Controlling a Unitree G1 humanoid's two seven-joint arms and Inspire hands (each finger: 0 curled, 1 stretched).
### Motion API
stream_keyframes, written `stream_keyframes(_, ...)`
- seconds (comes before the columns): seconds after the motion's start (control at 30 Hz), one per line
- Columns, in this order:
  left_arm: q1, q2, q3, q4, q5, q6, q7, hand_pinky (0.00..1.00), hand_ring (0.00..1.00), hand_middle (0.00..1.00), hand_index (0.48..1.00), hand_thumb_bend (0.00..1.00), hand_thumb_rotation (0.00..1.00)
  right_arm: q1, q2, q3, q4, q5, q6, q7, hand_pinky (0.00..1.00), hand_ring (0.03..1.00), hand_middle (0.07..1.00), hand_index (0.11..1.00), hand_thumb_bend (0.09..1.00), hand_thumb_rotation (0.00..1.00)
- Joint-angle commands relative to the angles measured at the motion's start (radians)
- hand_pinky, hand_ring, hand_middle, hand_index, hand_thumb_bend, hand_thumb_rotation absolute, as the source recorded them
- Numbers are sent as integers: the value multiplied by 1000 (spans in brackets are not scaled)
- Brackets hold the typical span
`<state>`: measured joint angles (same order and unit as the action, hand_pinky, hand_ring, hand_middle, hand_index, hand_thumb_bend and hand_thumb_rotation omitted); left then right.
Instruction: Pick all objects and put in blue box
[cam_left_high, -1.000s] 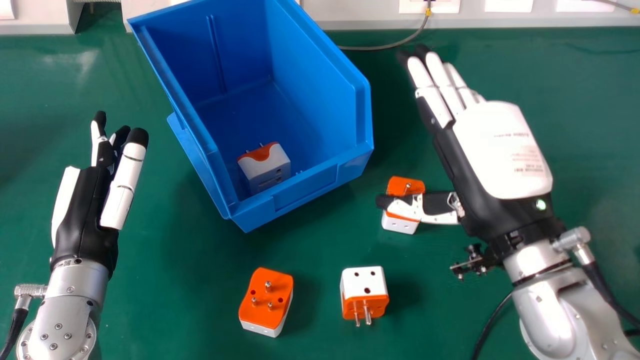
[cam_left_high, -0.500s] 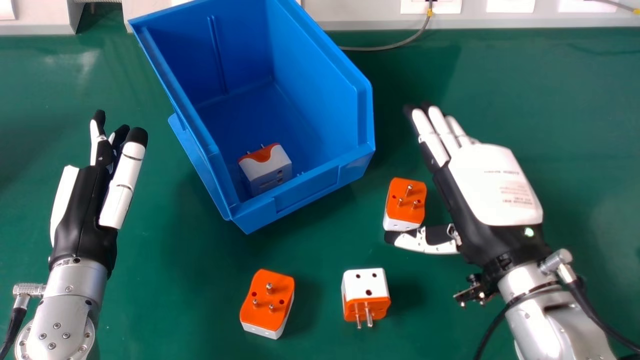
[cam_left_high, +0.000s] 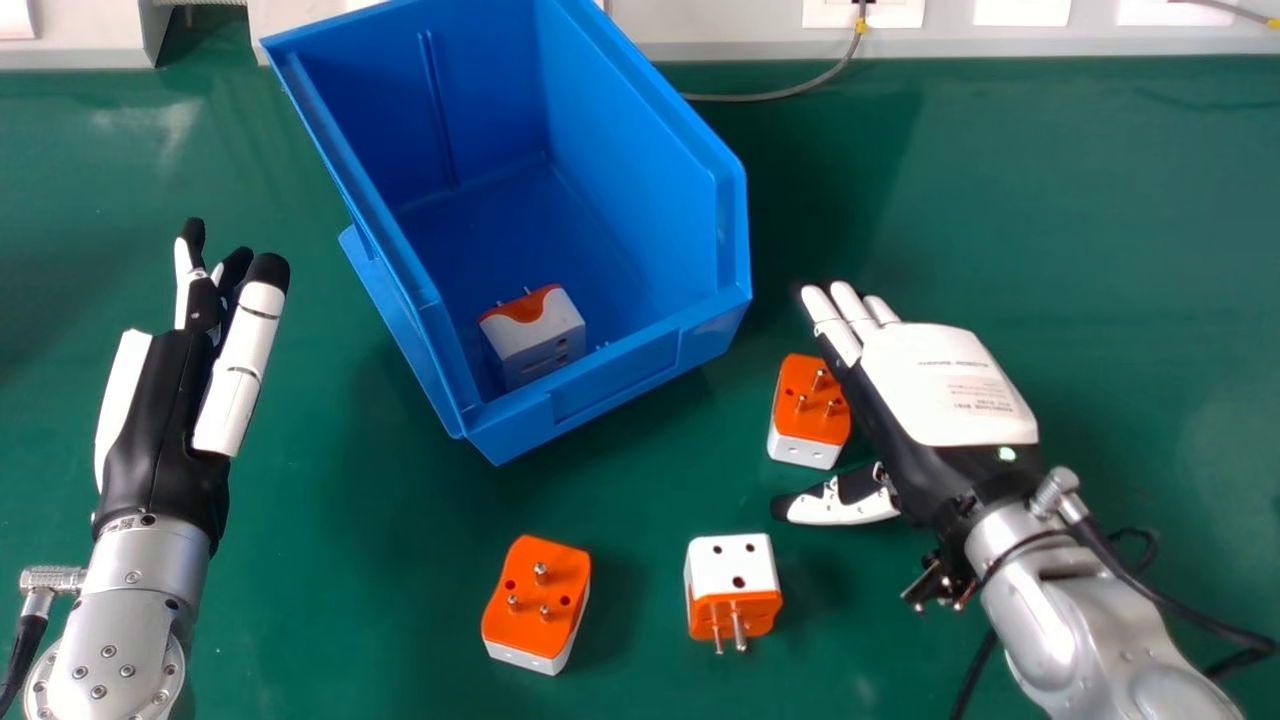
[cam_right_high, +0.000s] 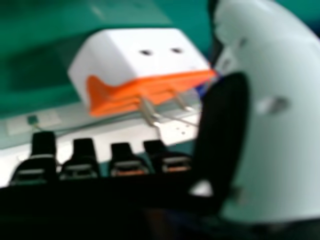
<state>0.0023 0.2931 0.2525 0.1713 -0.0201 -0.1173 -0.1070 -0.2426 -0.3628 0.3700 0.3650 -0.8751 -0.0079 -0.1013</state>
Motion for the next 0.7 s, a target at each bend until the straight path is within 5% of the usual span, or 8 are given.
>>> stream_keyframes(0.0, -4, 11, 6, -24, -9, -10, -2, 929, 977, 982, 975, 513, 951, -68, 0, 10, 50, 9, 9, 14, 912, 962, 989, 972, 499, 309)
stream_keyframes(0.5, 6, 17, 9, -35, -8, -4, -8, 930, 978, 984, 978, 504, 947, -270, 6, 83, 282, 22, 32, 92, 911, 957, 980, 961, 490, 337)
stream_keyframes(0.67, 13, 16, 7, -56, -2, 6, -5, 929, 977, 984, 979, 512, 949, -317, 5, 110, 342, 35, 36, 143, 911, 955, 977, 955, 486, 342)
